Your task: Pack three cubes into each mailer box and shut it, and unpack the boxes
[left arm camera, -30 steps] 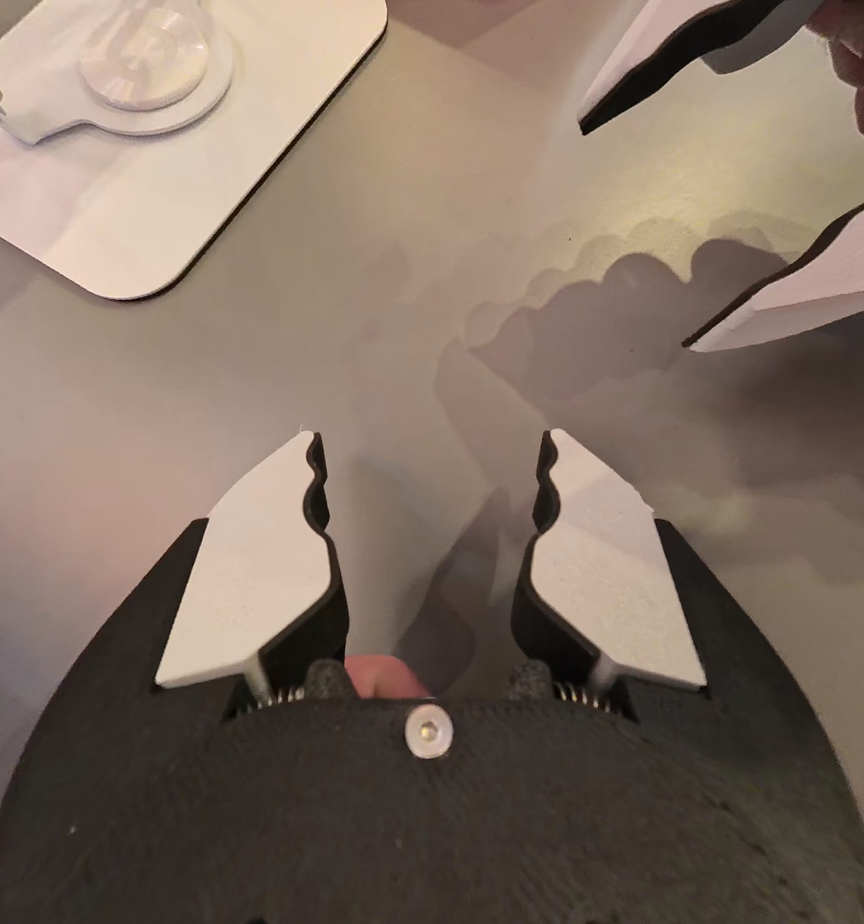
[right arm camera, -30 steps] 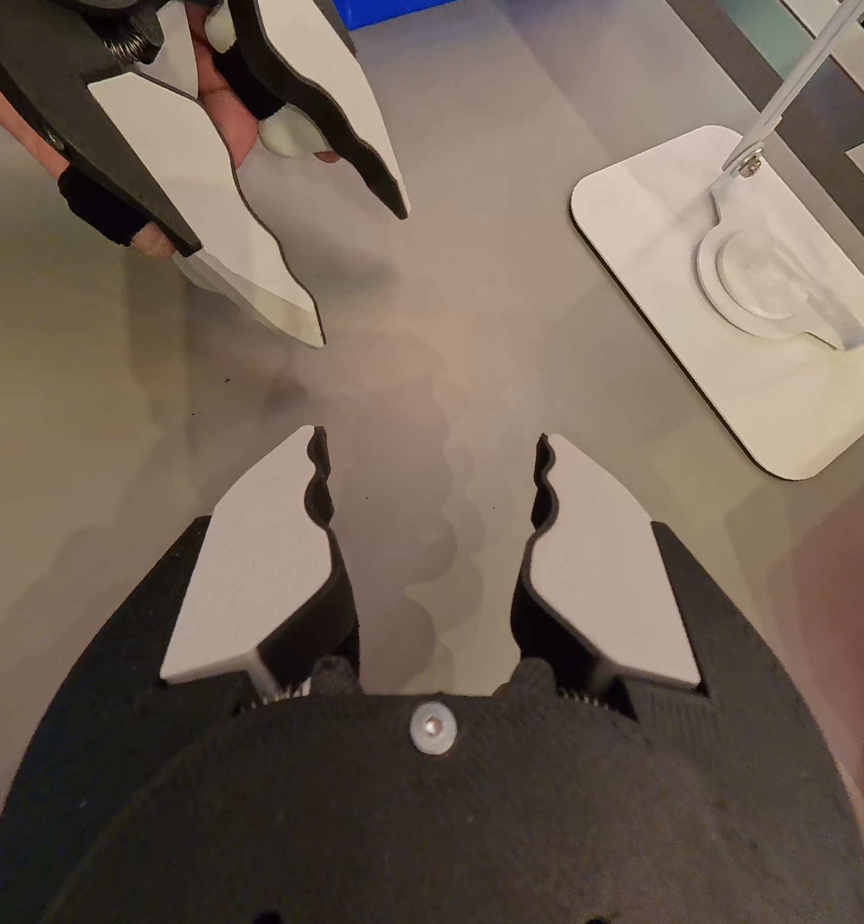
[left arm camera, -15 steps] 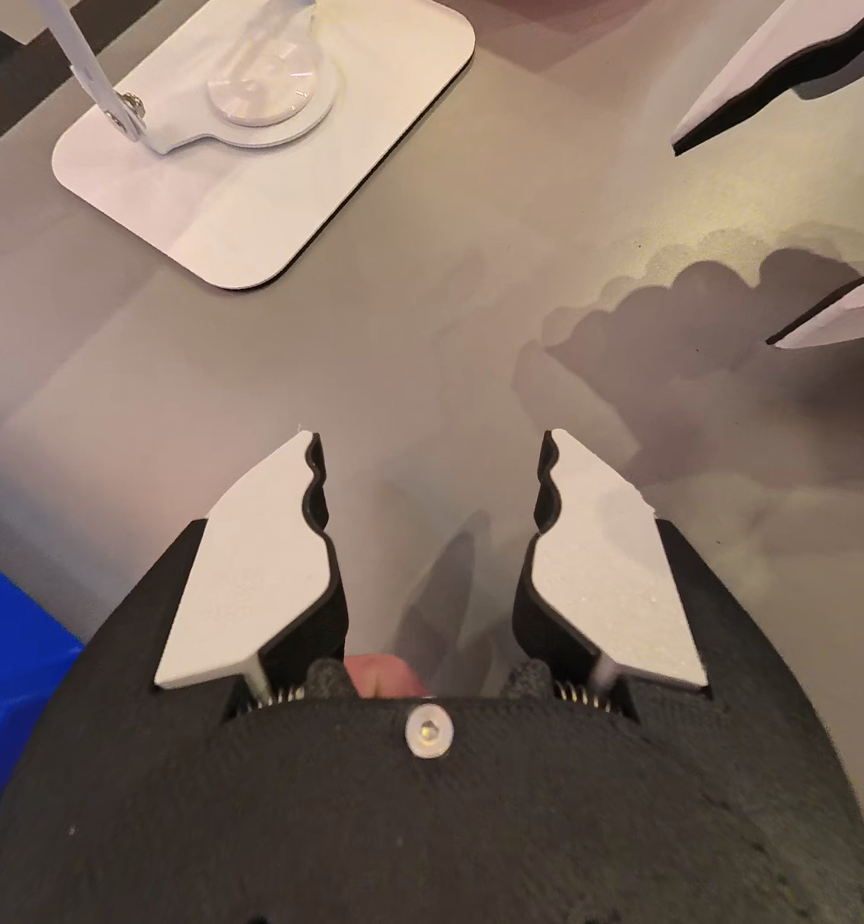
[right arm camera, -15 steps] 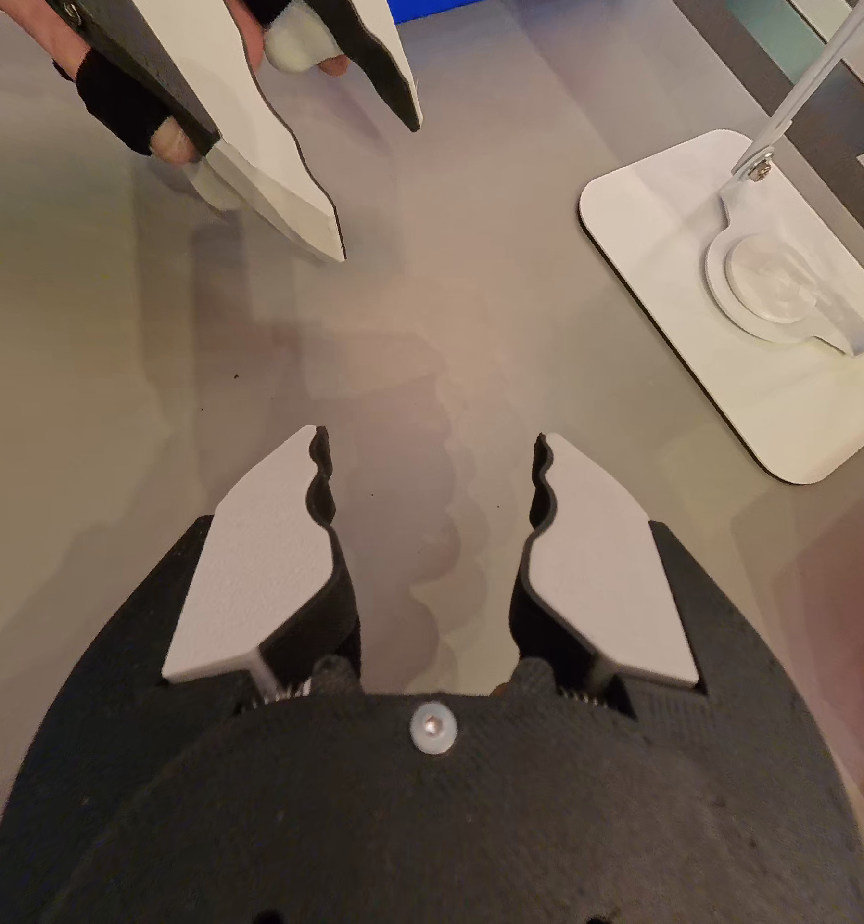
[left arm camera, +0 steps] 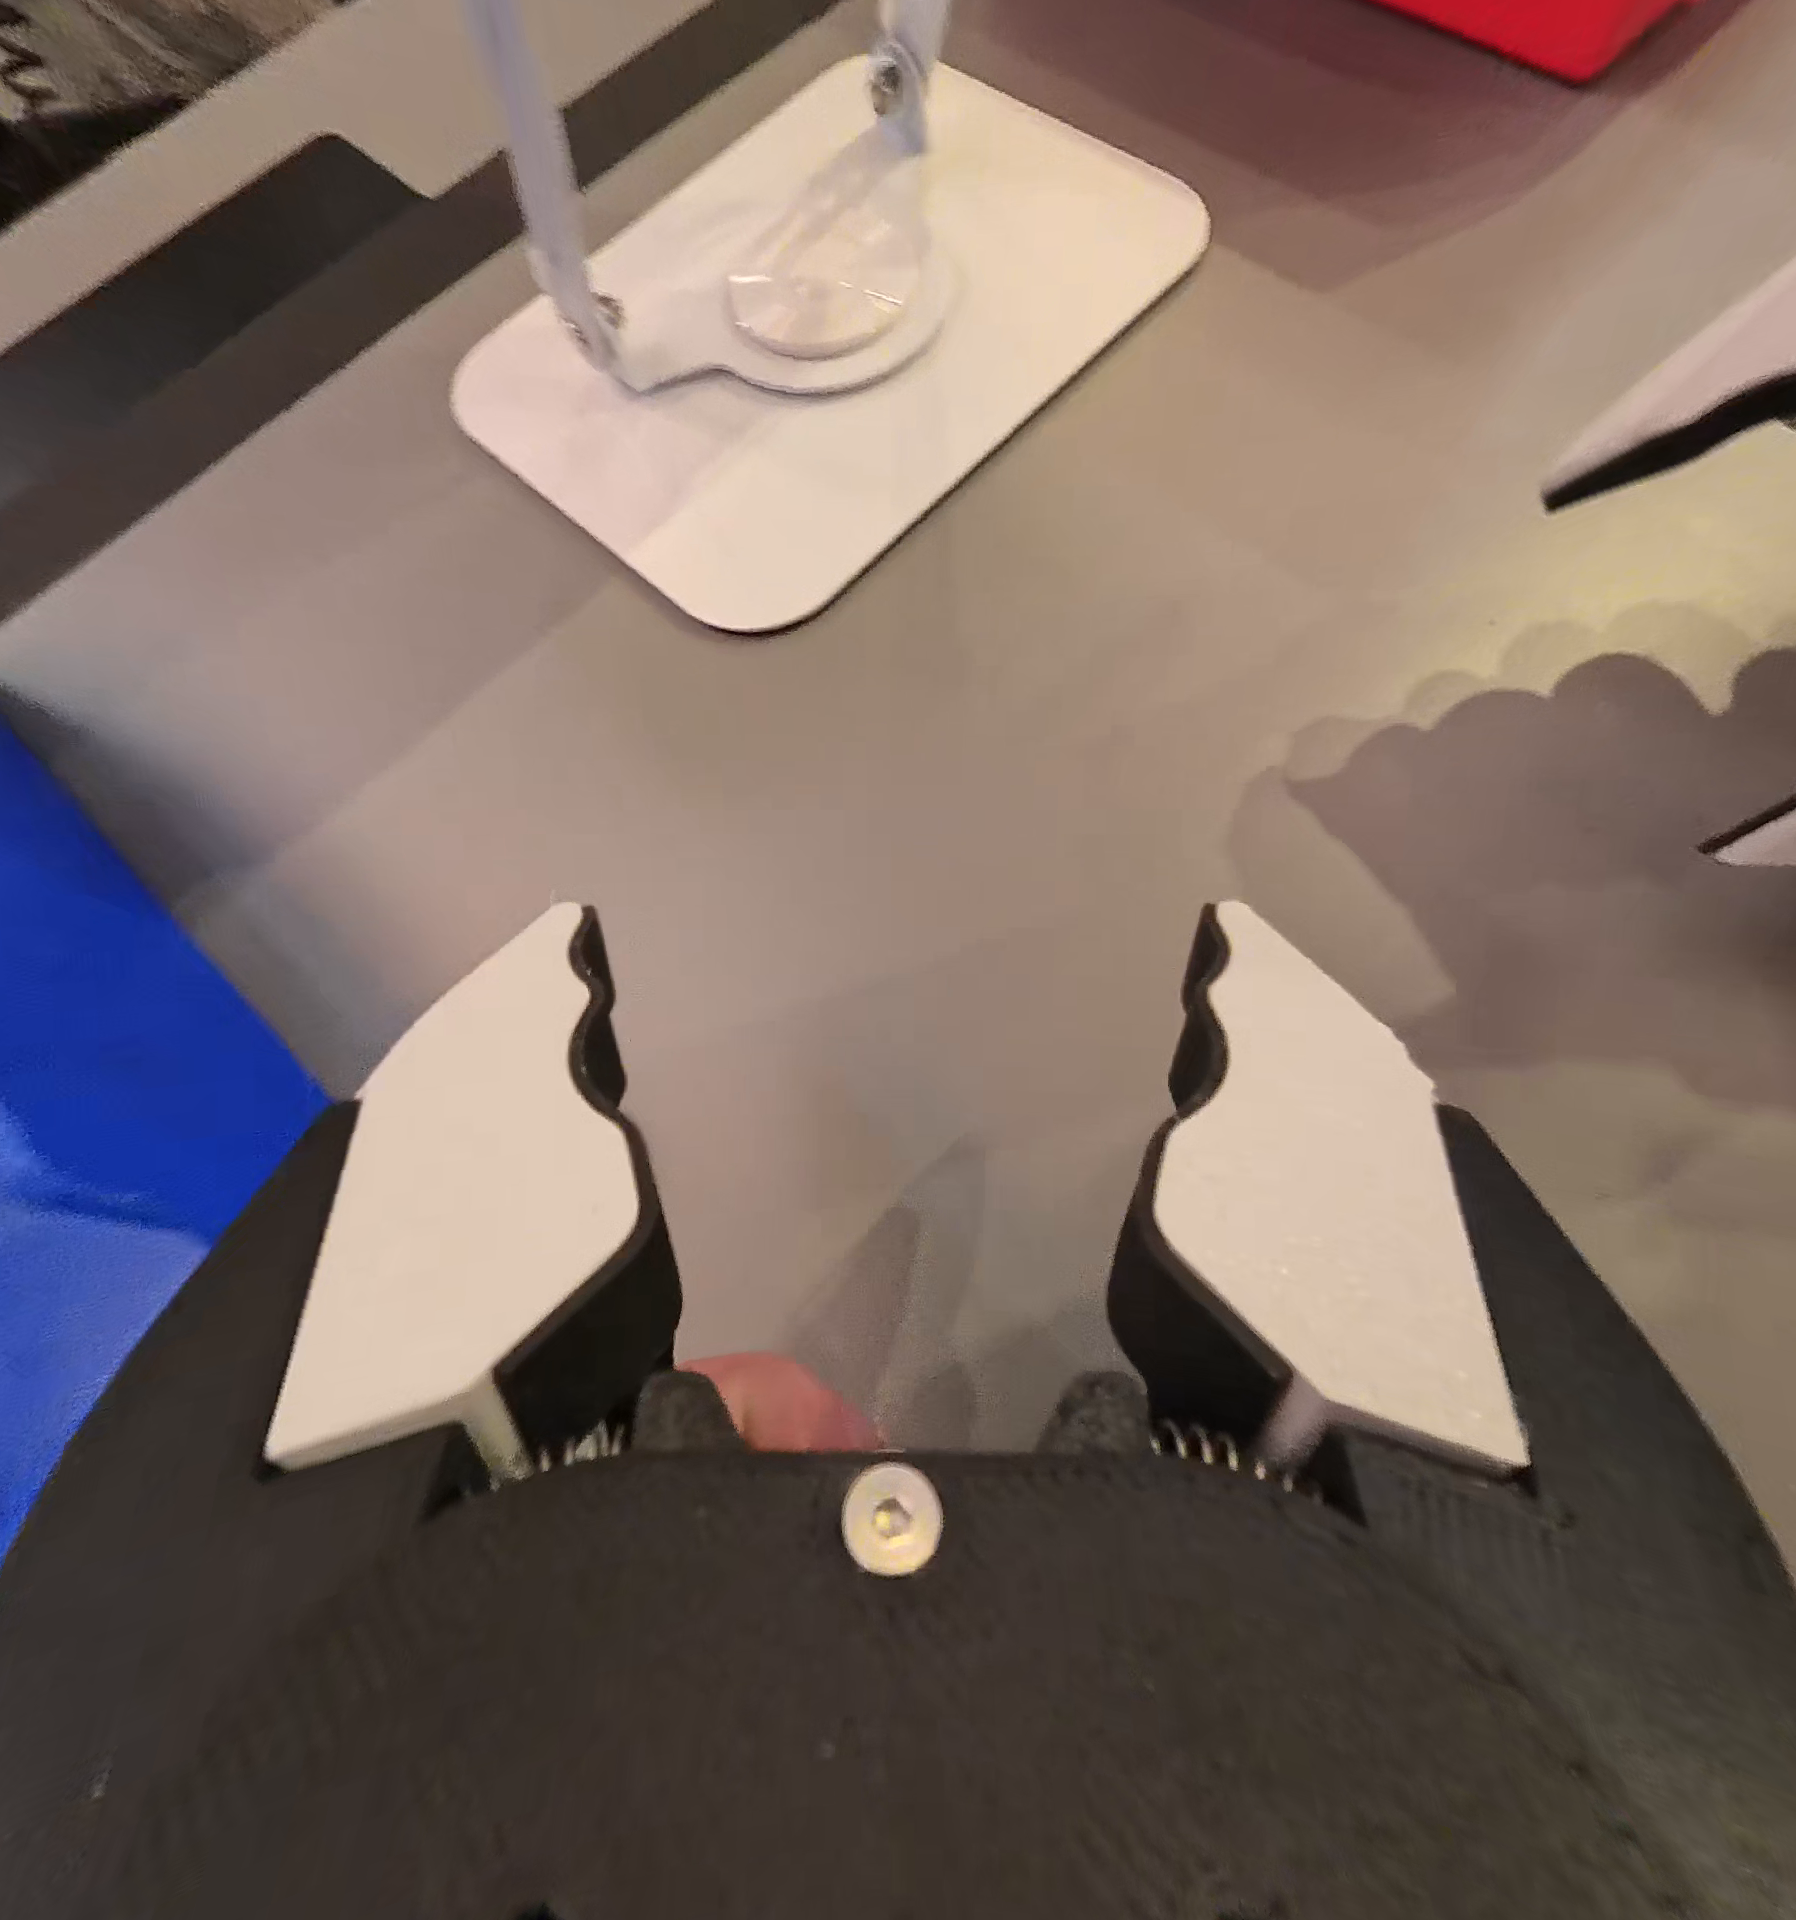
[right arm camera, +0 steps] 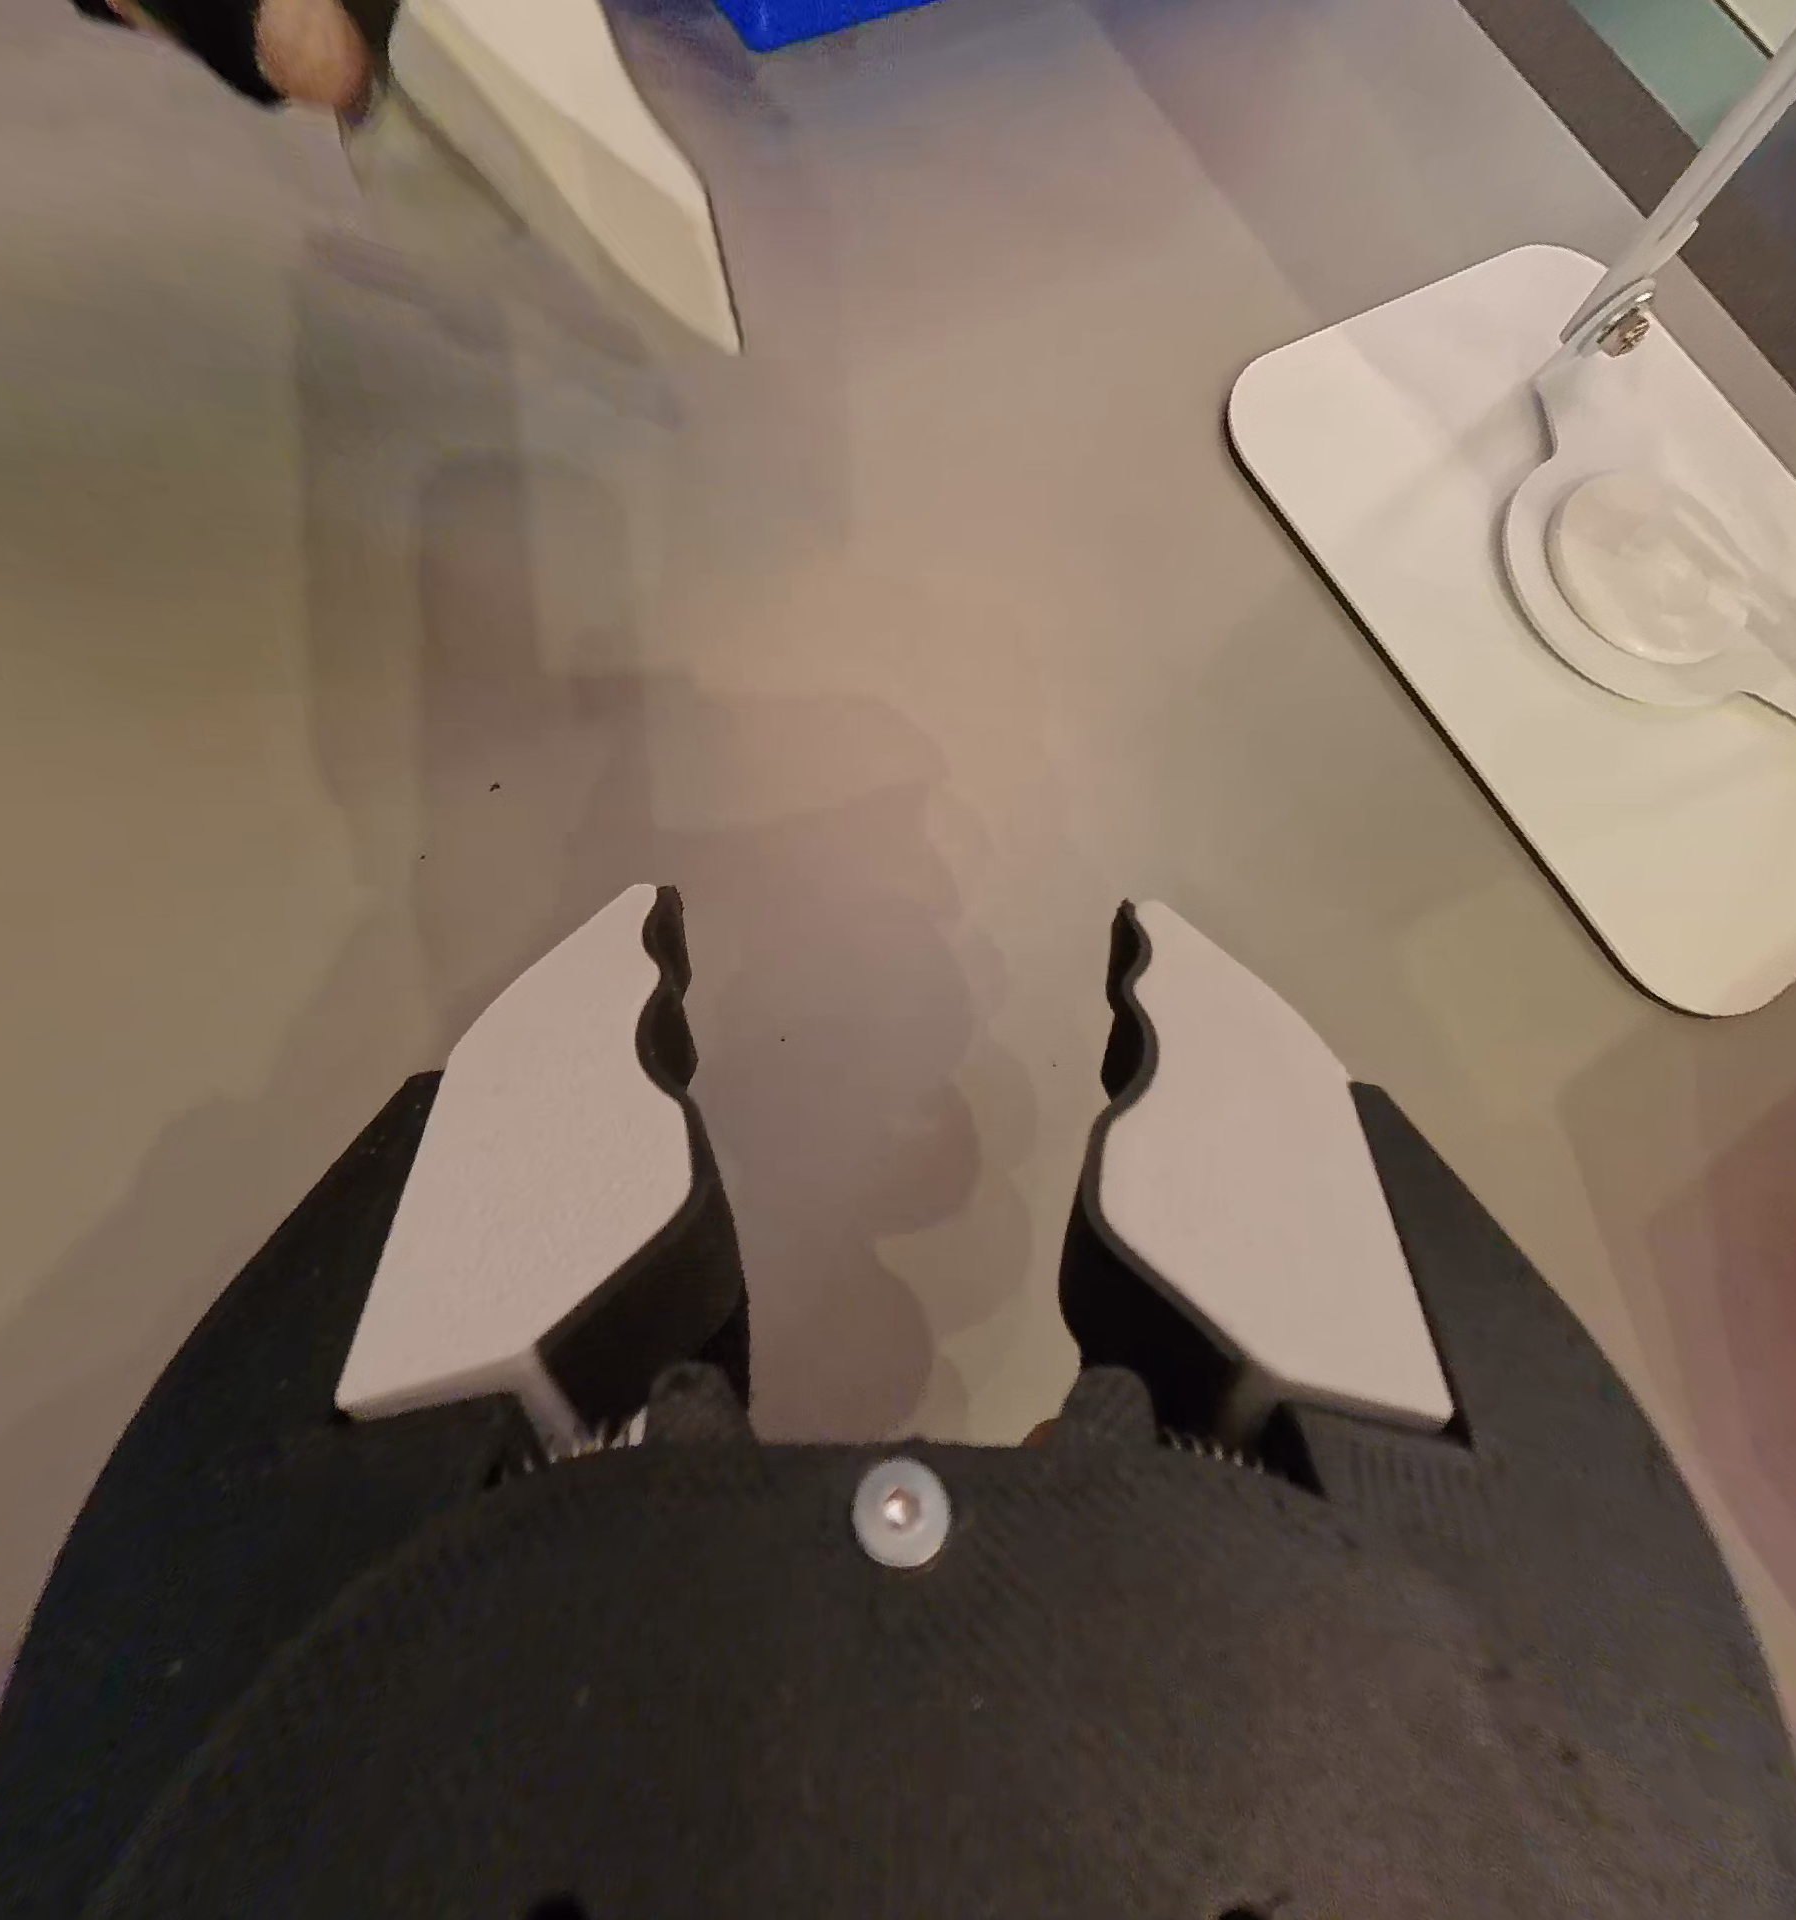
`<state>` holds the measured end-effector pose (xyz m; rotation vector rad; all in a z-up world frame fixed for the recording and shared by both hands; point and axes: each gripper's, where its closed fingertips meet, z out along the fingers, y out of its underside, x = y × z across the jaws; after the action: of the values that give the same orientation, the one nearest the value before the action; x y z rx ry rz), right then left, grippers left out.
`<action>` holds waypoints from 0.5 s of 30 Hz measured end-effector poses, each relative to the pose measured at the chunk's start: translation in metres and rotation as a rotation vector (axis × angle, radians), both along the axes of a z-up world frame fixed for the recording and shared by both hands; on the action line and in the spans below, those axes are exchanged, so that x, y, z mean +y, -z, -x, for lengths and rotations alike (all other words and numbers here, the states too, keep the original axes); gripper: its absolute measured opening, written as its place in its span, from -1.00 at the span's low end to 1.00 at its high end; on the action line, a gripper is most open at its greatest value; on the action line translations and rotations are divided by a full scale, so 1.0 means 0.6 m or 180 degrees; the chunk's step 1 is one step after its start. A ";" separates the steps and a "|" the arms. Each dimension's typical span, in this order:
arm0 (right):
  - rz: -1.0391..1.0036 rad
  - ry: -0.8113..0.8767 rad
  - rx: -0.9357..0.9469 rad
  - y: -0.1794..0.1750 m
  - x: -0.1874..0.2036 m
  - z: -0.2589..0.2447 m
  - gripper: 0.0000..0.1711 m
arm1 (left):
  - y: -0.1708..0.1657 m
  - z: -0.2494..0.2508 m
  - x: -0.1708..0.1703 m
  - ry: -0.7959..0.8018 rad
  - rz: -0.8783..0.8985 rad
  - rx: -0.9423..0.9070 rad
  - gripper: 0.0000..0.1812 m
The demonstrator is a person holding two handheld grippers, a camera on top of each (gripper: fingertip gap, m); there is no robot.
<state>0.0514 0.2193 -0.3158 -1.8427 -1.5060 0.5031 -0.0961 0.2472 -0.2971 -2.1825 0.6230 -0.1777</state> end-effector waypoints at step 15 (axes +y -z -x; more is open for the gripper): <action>0.0036 -0.0138 0.0007 0.001 -0.019 0.012 -0.11 | -0.125 0.327 0.016 -0.0761 -0.0531 0.1463 0.27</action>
<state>0.0445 0.2080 -0.3166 -1.8208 -1.5477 0.5351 -0.2924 0.2567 -0.2220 -2.1216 0.5933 0.4977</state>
